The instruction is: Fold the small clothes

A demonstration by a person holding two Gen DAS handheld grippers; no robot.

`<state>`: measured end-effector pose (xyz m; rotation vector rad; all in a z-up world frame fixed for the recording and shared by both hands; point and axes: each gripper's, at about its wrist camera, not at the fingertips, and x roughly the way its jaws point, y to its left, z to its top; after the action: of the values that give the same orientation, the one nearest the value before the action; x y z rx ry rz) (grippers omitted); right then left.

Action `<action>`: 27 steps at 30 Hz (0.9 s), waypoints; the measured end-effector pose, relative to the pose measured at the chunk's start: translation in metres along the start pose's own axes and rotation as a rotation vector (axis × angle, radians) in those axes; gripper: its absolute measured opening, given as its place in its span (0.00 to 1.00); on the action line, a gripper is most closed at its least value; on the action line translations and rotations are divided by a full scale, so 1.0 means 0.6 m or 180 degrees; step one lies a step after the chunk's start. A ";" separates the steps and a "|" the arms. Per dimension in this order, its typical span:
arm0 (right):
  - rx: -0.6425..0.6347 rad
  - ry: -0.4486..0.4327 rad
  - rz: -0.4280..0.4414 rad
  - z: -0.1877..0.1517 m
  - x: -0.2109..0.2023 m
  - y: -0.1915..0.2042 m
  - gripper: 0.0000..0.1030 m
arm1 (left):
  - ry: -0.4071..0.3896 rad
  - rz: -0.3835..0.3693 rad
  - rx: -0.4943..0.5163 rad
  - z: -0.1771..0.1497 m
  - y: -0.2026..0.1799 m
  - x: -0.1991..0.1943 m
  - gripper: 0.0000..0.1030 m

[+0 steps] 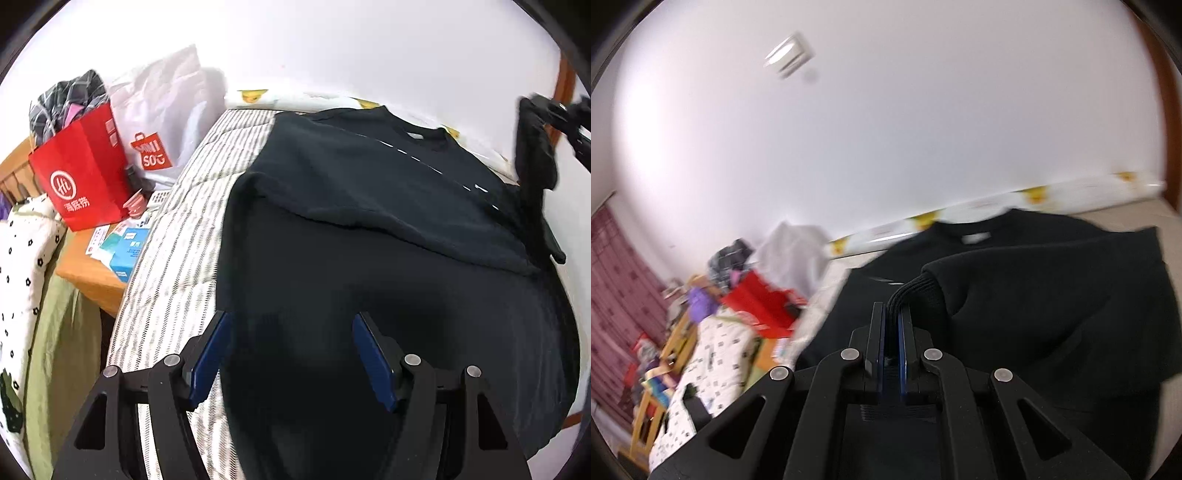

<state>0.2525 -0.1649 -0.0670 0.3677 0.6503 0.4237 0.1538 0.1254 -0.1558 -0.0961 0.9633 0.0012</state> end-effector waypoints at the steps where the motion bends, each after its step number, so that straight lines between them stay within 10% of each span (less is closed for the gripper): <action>1: -0.0017 0.0018 0.0092 -0.003 0.027 0.018 0.05 | 0.0019 0.0005 -0.0035 0.001 0.006 0.003 0.64; 12: 0.0014 0.0284 0.0364 -0.014 0.172 0.081 0.06 | 0.0052 -0.0087 -0.0143 0.012 0.029 0.017 0.64; 17: -0.0174 0.0569 0.0379 -0.044 0.195 0.071 0.35 | 0.0053 -0.0194 -0.0218 0.030 0.017 0.030 0.64; 27: -0.0802 0.0398 -0.1019 -0.088 0.079 -0.108 0.40 | -0.0055 -0.0413 0.0007 0.106 -0.047 0.067 0.63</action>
<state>0.2691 -0.1867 -0.1587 -0.0045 0.7535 0.2192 0.2301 0.1010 -0.1501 -0.1562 0.9383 -0.1184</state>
